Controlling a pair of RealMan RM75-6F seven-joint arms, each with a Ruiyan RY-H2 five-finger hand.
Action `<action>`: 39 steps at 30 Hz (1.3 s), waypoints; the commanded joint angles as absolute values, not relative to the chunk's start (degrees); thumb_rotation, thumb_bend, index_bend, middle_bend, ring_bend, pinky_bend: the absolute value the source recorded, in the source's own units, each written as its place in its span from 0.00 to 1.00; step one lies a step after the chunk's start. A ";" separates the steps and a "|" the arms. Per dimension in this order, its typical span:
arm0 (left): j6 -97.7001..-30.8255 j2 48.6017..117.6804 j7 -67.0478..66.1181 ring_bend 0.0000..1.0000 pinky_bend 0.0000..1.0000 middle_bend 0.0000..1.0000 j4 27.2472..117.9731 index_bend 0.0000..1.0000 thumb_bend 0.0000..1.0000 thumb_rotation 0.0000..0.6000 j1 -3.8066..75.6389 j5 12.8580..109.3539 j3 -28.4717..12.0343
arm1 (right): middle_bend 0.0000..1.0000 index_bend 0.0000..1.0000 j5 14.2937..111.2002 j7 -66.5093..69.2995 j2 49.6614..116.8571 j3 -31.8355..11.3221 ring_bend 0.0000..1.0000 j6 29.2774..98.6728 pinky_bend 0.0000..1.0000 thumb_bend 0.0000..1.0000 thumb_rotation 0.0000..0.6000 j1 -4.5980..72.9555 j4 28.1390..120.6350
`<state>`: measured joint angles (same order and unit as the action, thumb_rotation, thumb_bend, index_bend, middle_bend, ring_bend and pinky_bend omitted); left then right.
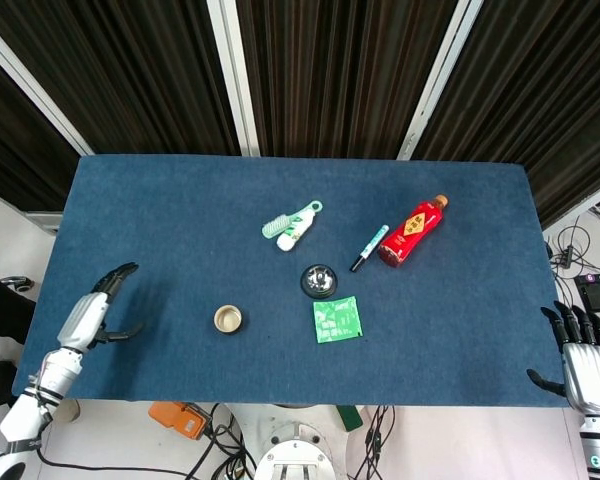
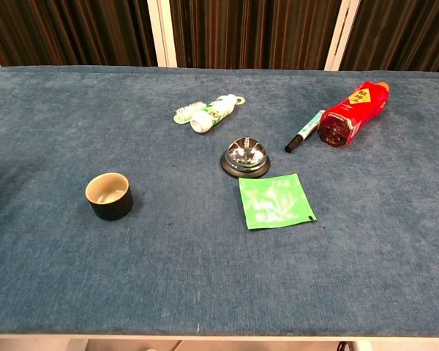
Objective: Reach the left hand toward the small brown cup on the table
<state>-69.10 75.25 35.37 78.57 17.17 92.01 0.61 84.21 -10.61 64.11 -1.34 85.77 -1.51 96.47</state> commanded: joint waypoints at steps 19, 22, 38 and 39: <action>-64.11 82.88 25.29 0.00 0.08 0.02 84.25 0.08 0.17 1.00 22.27 92.44 2.18 | 0.14 0.19 83.22 -11.65 63.85 -1.59 0.11 84.96 0.11 0.20 1.00 -0.96 96.92; -63.61 84.30 21.88 0.00 0.08 0.02 83.95 0.08 0.17 1.00 22.97 91.92 1.66 | 0.14 0.19 83.16 -11.40 63.70 -1.59 0.11 84.89 0.11 0.20 1.00 -0.93 96.95; -61.93 89.05 17.93 0.08 0.11 0.19 81.77 0.08 0.18 1.00 24.90 89.70 1.32 | 0.14 0.19 82.73 -10.87 63.23 -1.65 0.11 84.32 0.11 0.20 1.00 -0.60 97.11; -61.93 89.23 17.79 0.09 0.11 0.21 81.68 0.08 0.19 1.00 24.98 89.52 1.23 | 0.14 0.19 82.71 -10.87 63.21 -1.65 0.11 84.31 0.11 0.20 1.00 -0.58 97.12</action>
